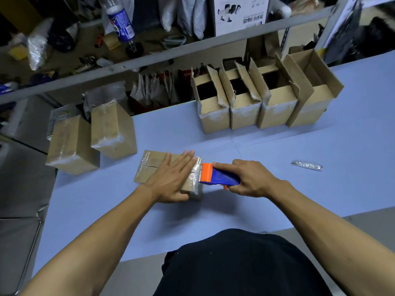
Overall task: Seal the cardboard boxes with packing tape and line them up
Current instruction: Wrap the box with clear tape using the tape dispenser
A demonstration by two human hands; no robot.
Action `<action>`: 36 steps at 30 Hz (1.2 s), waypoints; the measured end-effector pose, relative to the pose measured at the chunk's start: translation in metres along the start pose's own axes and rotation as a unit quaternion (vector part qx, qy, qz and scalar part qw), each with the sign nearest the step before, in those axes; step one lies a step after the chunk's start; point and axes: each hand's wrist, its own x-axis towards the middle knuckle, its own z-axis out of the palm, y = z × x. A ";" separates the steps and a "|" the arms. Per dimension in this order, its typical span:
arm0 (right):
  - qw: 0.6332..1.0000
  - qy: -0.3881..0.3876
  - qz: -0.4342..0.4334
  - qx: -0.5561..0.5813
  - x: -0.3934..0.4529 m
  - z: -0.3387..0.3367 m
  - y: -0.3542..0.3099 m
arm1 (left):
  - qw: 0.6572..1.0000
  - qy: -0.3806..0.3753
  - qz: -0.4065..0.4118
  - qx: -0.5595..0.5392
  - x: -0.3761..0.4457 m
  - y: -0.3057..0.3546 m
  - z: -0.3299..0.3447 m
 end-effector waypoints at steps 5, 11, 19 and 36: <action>1.000 0.012 0.009 -0.015 0.006 0.005 -0.006 | 0.999 0.019 -0.042 -0.021 0.015 0.027 0.008; 0.998 0.021 0.027 0.052 -0.017 0.006 0.004 | 0.998 0.023 -0.062 -0.021 0.017 0.026 0.011; 0.998 -0.010 0.036 -0.052 -0.007 -0.015 -0.013 | 0.993 0.025 -0.105 -0.058 0.017 0.040 0.007; 0.996 -0.021 0.059 -0.058 0.008 -0.031 -0.019 | 0.989 0.036 -0.130 -0.060 0.016 0.045 0.010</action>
